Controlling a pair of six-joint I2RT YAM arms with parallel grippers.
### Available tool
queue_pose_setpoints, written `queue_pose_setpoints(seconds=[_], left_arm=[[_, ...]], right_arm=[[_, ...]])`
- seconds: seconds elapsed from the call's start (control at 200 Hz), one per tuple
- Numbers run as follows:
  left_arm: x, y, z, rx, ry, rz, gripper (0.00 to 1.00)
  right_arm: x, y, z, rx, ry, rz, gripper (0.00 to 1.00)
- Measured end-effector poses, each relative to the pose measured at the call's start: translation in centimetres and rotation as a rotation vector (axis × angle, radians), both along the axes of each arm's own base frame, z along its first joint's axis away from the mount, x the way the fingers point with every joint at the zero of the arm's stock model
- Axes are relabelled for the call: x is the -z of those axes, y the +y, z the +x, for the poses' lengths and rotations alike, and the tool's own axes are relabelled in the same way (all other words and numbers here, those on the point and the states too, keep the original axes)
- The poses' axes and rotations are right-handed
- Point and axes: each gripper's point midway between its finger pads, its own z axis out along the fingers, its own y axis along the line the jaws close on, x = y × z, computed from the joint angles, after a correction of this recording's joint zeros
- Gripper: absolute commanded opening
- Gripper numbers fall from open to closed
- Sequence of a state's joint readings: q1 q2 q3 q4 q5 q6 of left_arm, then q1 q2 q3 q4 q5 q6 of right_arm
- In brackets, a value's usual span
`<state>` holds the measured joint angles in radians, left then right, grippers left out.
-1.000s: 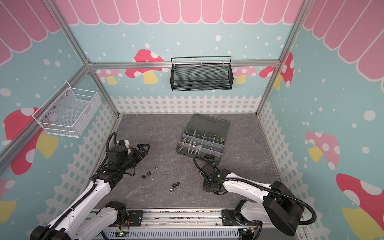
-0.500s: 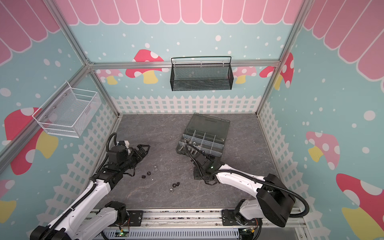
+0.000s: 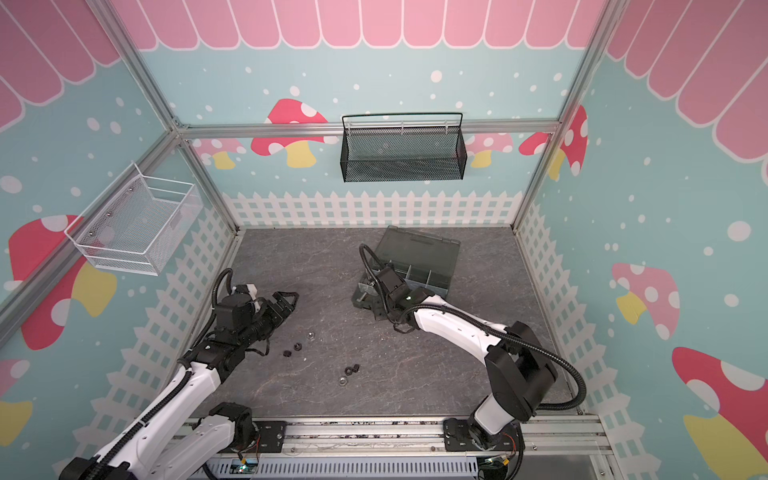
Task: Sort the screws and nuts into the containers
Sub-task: 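Lower the held silver hex nut with the right gripper into the hex-nut compartment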
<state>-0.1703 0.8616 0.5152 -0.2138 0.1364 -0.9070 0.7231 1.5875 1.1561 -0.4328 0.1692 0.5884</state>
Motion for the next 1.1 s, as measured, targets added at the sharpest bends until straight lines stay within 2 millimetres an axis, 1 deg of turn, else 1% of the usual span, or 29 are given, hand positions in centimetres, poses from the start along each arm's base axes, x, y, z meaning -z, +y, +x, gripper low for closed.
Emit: queue_pose_setpoints(seconds=[0.1,0.265,0.4,0.61,0.771,0.971,1.101], left_arm=[[-0.1,0.2,-0.3,-0.009,-0.007,0.000,1.00],[-0.2,0.4,-0.7,-0.019,-0.007,0.003,1.00],[-0.1,0.6,-0.8,-0.026,-0.003,0.007,1.00],[-0.1,0.8,-1.0,-0.034,0.000,0.012,1.00],[-0.5,1.0,-1.1,-0.042,-0.013,0.014,1.00],[-0.4,1.1,-1.2,-0.048,-0.010,0.018,1.00],[-0.3,1.2,-1.3,-0.048,-0.008,0.018,1.00]], right_arm=[[-0.5,-0.7,2.3,0.013,-0.023,-0.013,0.00],[-0.4,-2.0,5.5,0.036,-0.039,-0.042,0.00],[-0.1,-2.0,7.5,0.032,-0.044,-0.061,0.00],[1.8,-1.6,9.2,0.015,-0.022,-0.096,0.00],[3.6,-2.1,10.4,0.021,0.005,-0.126,0.00],[5.8,-2.9,11.0,0.025,0.044,-0.160,0.09],[6.8,-3.0,11.1,0.019,0.062,-0.171,0.15]])
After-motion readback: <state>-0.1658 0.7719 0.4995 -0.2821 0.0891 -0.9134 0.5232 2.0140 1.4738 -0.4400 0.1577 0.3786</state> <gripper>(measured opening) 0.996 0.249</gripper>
